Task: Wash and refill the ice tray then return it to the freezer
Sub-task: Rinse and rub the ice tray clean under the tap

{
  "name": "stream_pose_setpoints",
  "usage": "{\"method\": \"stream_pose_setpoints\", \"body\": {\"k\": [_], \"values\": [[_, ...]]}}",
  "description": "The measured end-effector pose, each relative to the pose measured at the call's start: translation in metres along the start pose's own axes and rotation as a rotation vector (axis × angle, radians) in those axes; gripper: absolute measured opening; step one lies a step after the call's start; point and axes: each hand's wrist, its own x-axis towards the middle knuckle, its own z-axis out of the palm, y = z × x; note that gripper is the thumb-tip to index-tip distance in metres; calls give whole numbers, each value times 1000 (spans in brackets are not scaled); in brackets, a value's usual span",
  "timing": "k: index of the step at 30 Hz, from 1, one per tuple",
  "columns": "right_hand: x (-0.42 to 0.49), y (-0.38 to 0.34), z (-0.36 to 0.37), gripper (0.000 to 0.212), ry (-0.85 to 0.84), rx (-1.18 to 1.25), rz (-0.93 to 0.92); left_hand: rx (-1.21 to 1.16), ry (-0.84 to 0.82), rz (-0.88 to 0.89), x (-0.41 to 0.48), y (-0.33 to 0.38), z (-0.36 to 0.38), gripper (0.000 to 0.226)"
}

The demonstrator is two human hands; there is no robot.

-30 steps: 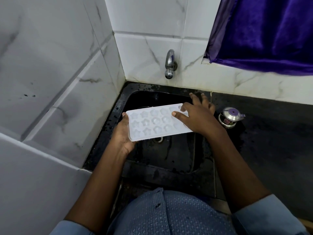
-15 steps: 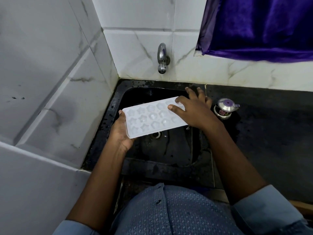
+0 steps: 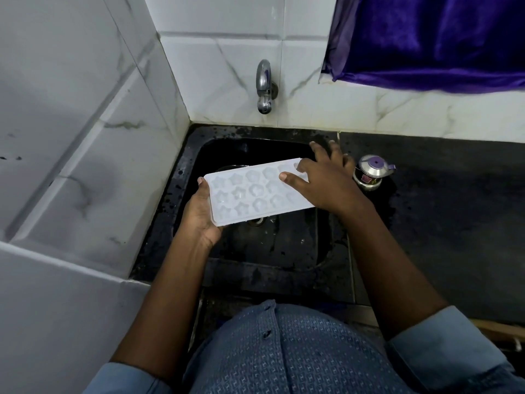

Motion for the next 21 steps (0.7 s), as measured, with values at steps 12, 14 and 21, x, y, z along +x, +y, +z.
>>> {"method": "stream_pose_setpoints", "body": {"k": [12, 14, 21], "values": [[5, 2, 3, 68, 43, -38, -17, 9, 1, -12, 2, -2, 4, 69], [6, 1, 2, 68, 50, -33, -6, 10, 1, -9, 2, -1, 5, 67], [7, 0, 1, 67, 29, -46, -21, 14, -1, -2, 1, 4, 4, 67]]}}
